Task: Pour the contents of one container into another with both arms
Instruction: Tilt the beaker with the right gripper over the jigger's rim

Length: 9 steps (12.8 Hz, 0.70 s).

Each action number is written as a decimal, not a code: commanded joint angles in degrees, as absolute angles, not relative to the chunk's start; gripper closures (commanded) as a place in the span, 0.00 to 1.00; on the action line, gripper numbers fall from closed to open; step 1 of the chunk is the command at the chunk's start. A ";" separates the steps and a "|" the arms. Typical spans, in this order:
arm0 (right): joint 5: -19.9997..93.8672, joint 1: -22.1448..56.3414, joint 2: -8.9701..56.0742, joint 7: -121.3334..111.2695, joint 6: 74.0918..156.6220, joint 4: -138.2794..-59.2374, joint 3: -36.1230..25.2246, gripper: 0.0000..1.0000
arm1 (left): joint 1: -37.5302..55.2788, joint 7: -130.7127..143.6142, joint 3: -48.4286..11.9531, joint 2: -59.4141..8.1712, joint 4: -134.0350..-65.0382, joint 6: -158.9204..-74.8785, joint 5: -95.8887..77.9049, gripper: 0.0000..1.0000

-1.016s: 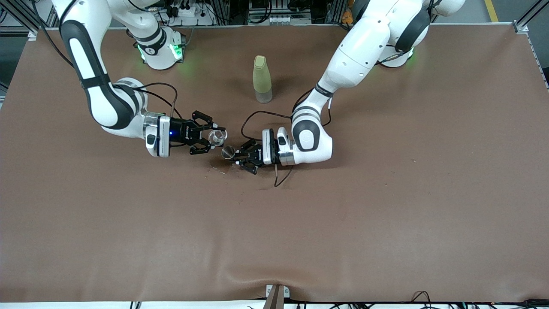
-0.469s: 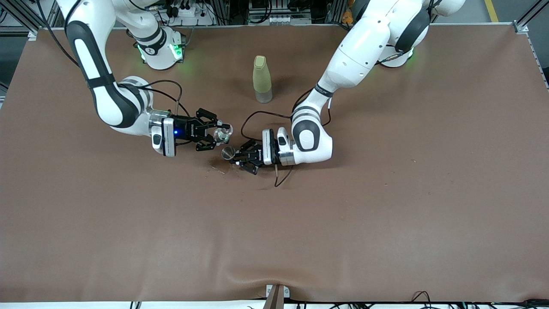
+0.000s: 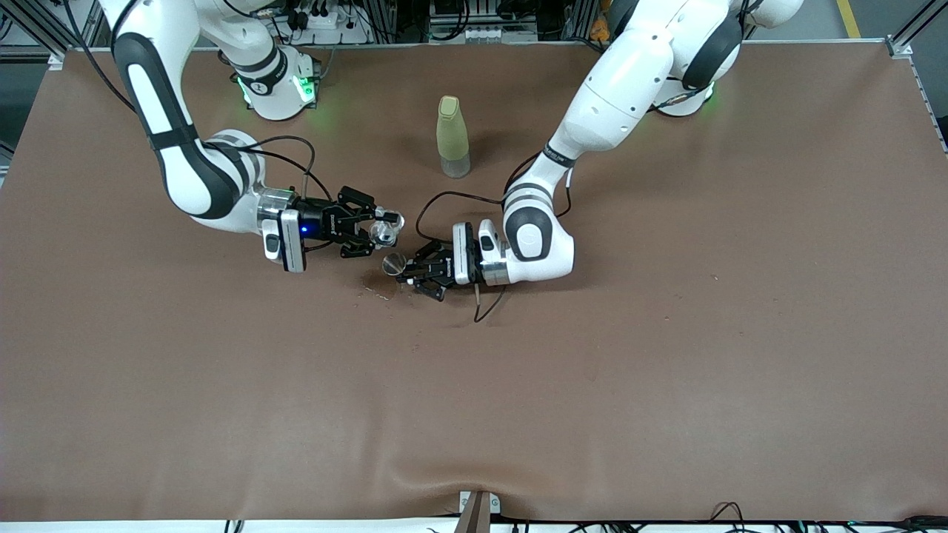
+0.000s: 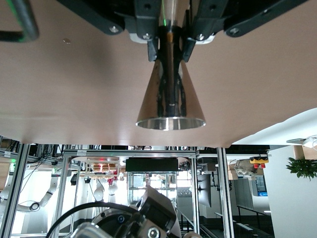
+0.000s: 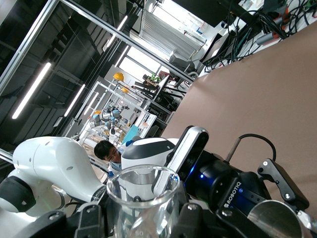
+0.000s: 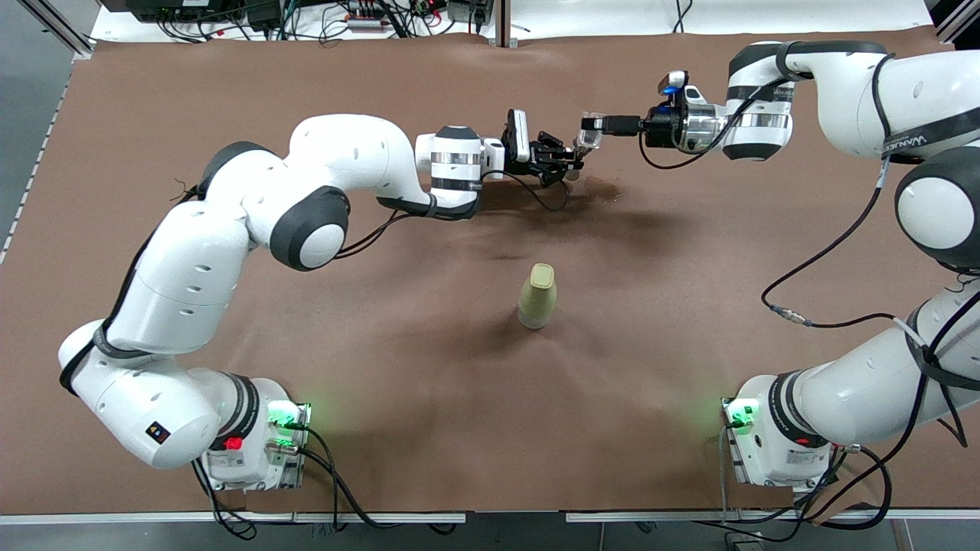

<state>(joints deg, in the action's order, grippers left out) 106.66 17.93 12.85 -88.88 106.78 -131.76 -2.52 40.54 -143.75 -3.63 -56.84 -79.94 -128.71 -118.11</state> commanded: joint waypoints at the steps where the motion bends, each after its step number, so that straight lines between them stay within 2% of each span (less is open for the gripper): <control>1: 108.71 18.28 11.34 -85.53 106.88 -133.07 -2.90 0.89 | 41.22 -143.53 -3.16 -57.04 -78.93 -129.64 -120.15 1.00; 9: 110.13 18.72 11.78 -77.96 106.79 -133.07 -2.90 0.89 | 41.31 -143.53 -3.25 -57.13 -78.93 -129.99 -120.15 1.00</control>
<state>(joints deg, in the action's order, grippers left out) 108.37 17.93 12.85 -79.07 106.81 -131.93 -2.59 40.55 -143.73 -3.63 -56.84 -79.94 -129.02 -118.40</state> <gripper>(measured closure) 0.507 0.789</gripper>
